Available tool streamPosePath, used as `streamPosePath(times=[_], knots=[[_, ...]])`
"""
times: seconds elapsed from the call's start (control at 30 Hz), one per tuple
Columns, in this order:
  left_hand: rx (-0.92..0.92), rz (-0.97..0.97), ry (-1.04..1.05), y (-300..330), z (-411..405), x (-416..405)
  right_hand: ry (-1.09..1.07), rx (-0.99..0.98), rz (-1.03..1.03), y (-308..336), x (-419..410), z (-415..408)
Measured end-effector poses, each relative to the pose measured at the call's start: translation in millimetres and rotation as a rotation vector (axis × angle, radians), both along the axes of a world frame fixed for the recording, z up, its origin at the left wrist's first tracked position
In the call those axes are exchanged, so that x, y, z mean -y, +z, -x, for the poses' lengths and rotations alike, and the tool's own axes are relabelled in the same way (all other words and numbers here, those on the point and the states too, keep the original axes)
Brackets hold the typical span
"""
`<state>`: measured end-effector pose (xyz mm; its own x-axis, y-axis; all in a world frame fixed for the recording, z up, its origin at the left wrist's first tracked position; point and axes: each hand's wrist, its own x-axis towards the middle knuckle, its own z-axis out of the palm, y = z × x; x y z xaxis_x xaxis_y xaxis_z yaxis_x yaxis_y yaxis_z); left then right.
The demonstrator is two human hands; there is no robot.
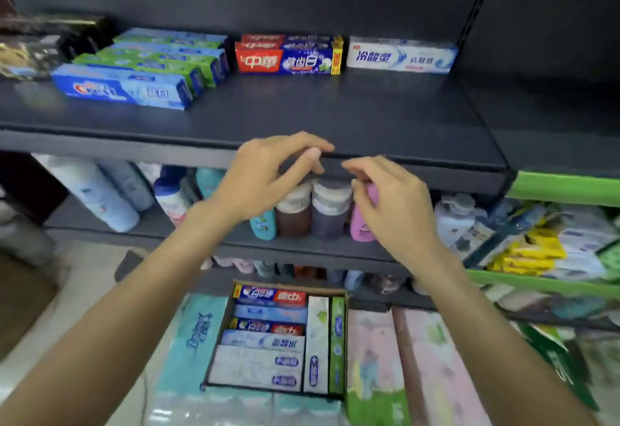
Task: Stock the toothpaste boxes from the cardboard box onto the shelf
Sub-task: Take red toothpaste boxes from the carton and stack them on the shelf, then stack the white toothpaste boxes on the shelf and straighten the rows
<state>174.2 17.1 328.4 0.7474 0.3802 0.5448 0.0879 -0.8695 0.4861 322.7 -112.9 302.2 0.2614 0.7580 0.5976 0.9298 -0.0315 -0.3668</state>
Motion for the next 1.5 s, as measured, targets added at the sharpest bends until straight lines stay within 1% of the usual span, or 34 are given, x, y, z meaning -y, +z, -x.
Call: streamPosePath(times=[0.07, 0.13, 0.2, 0.27, 0.33, 0.37, 0.43, 0.57, 0.6, 0.67, 0.7, 0.77, 0.9, 1.03, 1.07, 1.13, 1.2, 1.33, 1.37, 1.5], knots=[[-0.055, 0.046, -0.011, -28.3, 26.4, 16.6, 0.063, -0.014, 0.045, -32.6, 14.8, 19.8], [-0.136, 0.119, 0.04, -68.8, 51.5, 28.4, 0.132, -0.078, 0.183, -73.5, 27.4, 35.0], [-0.241, 0.209, 0.131, -114.8, 74.2, 37.5, 0.174, -0.128, 0.424, -116.5, 37.1, 44.9], [-0.383, 0.321, 0.234, -162.9, 93.0, 41.4, 0.181, -0.111, 0.684, -155.2, 43.1, 49.5], [-0.535, 0.444, 0.309, -216.1, 108.0, 38.9, 0.175, -0.092, 0.858, -189.1, 47.3, 52.5], [-0.62, 0.475, 0.337, -240.7, 113.5, 37.3, 0.172, -0.098, 0.919, -205.2, 48.4, 53.9], [-0.781, 0.447, 0.321, -284.1, 118.6, 36.1, 0.17, -0.112, 1.017, -237.6, 47.8, 56.8], [-1.122, 0.347, 0.179, -342.1, 120.6, 40.5, 0.145, -0.142, 1.165, -293.9, 44.8, 72.4], [-1.192, 0.314, 0.147, -352.4, 123.7, 44.4, 0.139, -0.153, 1.186, -303.9, 45.8, 79.2], [-1.265, 0.223, 0.107, -367.5, 132.5, 52.4, 0.133, -0.166, 1.216, -319.1, 49.0, 93.7], [-1.27, 0.192, 0.102, -372.5, 137.1, 54.8, 0.139, -0.17, 1.232, -325.5, 50.2, 100.6], [-1.224, 0.17, 0.111, -379.6, 145.7, 54.0, 0.153, -0.167, 1.244, -336.9, 49.0, 111.1], [-1.197, 0.123, 0.039, -386.5, 157.4, 42.4, 0.155, -0.157, 1.194, -354.0, 32.3, 121.0], [-1.204, -0.072, -0.09, -390.3, 152.6, 37.3, 0.237, -0.08, 1.125, -366.4, 4.2, 121.9], [-1.198, -0.095, -0.106, -391.5, 151.5, 36.4, 0.267, -0.063, 1.114, -368.5, -2.8, 120.8], [-1.184, -0.061, -0.067, -393.1, 152.0, 33.5, 0.316, -0.002, 1.112, -371.3, -16.3, 117.9], [-1.155, 0.024, -0.016, -394.4, 154.0, 34.4, 0.338, 0.052, 1.121, -371.5, -27.4, 113.4], [-1.021, 0.131, 0.038, -400.2, 159.7, 42.2, 0.398, 0.06, 1.165, -371.1, -41.3, 104.0], [-1.012, 0.137, 0.052, -401.9, 160.6, 43.0, 0.413, 0.049, 1.163, -371.5, -42.7, 103.1], [-1.083, 0.109, 0.055, -407.9, 154.6, 42.8, 0.42, 0.028, 1.179, -371.5, -49.1, 101.6]])
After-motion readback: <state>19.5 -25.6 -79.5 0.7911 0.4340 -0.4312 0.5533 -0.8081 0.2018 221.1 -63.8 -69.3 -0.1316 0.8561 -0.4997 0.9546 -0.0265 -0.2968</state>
